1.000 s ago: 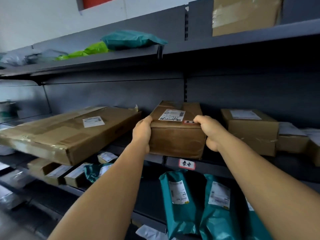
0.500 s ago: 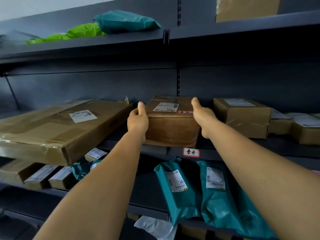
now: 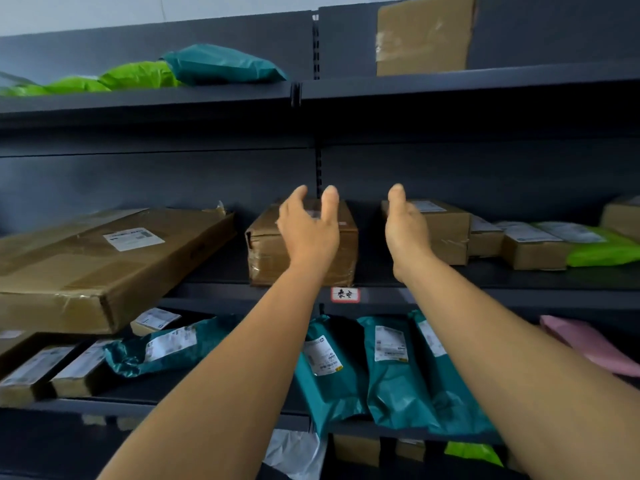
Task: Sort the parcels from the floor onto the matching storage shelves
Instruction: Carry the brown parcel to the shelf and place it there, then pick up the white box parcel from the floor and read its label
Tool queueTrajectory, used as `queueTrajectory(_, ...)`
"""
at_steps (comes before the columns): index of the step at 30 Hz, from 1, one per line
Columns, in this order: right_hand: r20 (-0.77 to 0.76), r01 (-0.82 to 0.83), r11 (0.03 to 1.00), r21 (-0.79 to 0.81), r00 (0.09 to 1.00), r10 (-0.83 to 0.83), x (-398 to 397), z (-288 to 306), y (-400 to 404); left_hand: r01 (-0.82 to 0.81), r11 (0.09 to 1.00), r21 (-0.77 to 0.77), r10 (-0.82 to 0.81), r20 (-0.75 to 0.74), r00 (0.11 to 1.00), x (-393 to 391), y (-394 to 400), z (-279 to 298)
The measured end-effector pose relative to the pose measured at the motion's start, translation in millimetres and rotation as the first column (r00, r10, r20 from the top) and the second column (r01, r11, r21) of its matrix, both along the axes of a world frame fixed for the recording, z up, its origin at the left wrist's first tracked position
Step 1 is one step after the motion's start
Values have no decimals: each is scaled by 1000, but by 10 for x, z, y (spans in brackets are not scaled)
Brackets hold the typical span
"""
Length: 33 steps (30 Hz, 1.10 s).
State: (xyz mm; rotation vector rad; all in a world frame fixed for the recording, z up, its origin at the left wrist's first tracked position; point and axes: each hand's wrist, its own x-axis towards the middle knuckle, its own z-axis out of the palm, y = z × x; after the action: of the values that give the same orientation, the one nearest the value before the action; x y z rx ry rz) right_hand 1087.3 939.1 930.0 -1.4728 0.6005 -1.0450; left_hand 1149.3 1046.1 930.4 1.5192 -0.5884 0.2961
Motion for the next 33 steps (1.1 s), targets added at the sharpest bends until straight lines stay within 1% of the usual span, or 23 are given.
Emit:
queueTrajectory(3,44,50,999,10,998,-50,-354,-50,-96,195,979,-63,-200,-103,974,-365,-212,-84)
queueTrajectory(5,53,102,994,38,993,-104,-633,-111,-187,285,956,-75,-294,-164,942,-621,-354,-160)
queueTrajectory(10,17,271,960,72,962,-273,-1382,-328,-462,449,892,-53,-450,-194,872,-1228,-742,-379)
queueTrajectory(14,-12,368,917,153,929,-371,-2082,-514,-688,594,804,-41,-580,-275,766,-1766,-1142,-579)
queueTrajectory(18,-1,497,853,162,864,-503,-2765,-633,-905,719,694,-30,-691,-309,654,-2376,-1551,-751)
queueTrajectory(23,-17,635,748,193,764,-645,-3473,-753,-1166,830,558,-2,-785,-325,527,-3059,-1999,-900)
queueTrajectory(27,-60,703,675,224,701,-711,-4031,-901,-1401,874,485,28,-816,-345,464,-3538,-2375,-1052)
queueTrajectory(33,-107,780,570,260,610,-785,-5004,-1419,-2005,936,346,62,-850,-402,340,-4436,-3129,-1518)
